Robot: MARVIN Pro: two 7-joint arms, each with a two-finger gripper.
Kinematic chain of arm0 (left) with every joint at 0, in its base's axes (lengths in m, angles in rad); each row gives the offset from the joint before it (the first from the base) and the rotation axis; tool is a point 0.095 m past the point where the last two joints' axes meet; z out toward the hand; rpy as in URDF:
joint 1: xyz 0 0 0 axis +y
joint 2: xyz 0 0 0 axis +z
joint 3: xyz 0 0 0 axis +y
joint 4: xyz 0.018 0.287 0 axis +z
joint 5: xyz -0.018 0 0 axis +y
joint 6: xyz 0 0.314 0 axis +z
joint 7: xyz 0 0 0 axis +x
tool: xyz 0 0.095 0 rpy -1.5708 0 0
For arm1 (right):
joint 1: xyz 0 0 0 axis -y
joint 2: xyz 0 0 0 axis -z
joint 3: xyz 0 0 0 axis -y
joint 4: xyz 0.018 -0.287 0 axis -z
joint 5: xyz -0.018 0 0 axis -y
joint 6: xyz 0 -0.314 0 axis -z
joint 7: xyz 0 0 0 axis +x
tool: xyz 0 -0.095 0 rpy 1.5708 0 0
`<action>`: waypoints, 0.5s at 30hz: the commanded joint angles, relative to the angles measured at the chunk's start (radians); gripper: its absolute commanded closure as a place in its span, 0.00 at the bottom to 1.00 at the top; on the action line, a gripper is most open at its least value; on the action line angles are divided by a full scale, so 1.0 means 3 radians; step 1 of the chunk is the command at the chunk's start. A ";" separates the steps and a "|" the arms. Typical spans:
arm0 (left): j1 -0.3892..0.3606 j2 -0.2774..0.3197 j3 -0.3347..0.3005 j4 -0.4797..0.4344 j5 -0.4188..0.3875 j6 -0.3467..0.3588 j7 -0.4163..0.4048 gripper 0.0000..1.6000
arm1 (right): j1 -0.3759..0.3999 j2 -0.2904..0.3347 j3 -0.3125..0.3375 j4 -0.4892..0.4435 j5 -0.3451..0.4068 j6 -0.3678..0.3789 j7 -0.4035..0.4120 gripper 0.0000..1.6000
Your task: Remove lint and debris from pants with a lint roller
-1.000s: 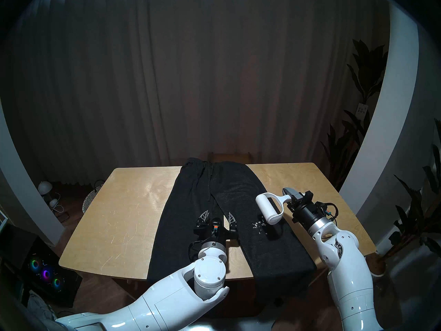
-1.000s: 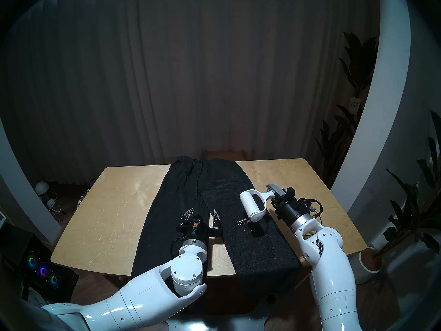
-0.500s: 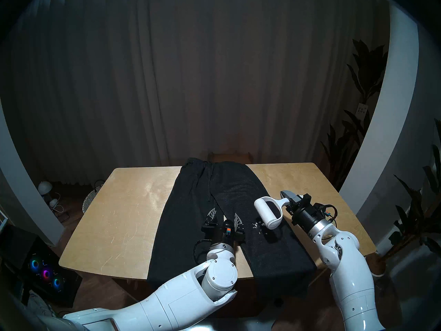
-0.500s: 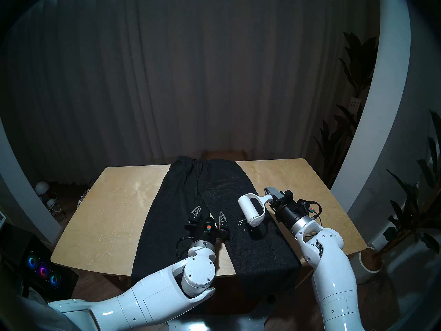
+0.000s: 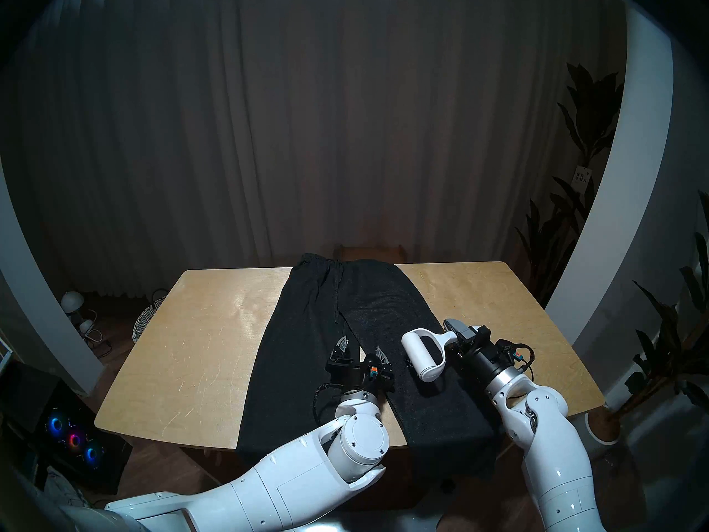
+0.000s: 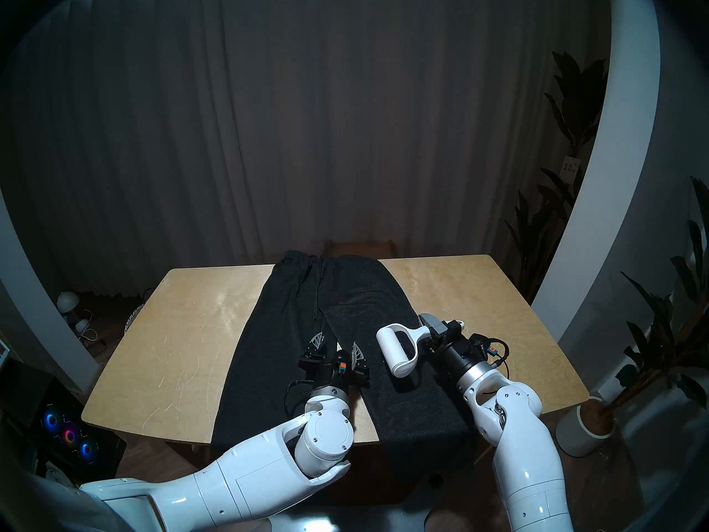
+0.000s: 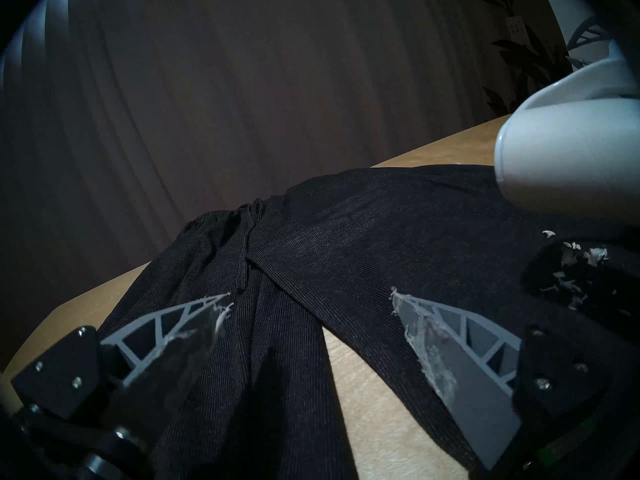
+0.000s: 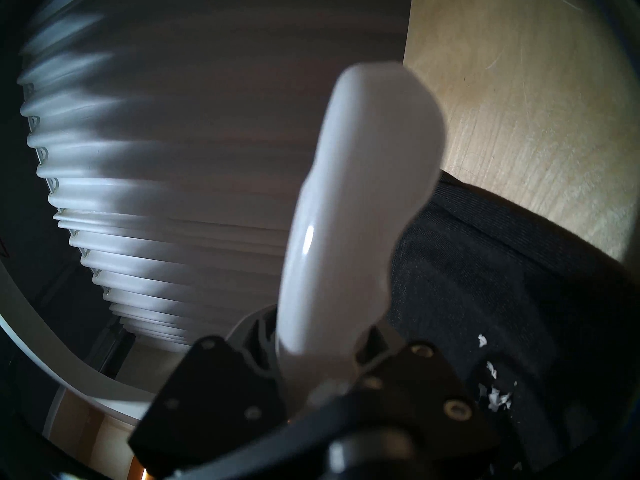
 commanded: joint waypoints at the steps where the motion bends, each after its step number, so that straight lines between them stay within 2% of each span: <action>1: 0.0068 0.0185 -0.0037 -0.0129 -0.0142 0.0082 -0.0159 0.00 | 0.0146 -0.0090 -0.0078 0.0052 -0.0054 -0.0095 0.0115 1.00; 6: 0.0112 0.0296 -0.0074 -0.0263 -0.0243 0.0209 -0.0217 0.00 | 0.0241 -0.0098 -0.0127 0.0232 -0.0127 -0.0158 0.0140 1.00; 12: 0.0122 0.0351 -0.0129 -0.0323 -0.0277 0.0196 -0.0226 0.00 | 0.0347 -0.0088 -0.0181 0.0428 -0.0176 -0.0166 0.0240 1.00; 15: 0.0120 0.0360 -0.0143 -0.0324 -0.0286 0.0161 -0.0242 0.00 | 0.0350 -0.0112 -0.0189 0.0388 -0.0143 -0.0145 0.0283 1.00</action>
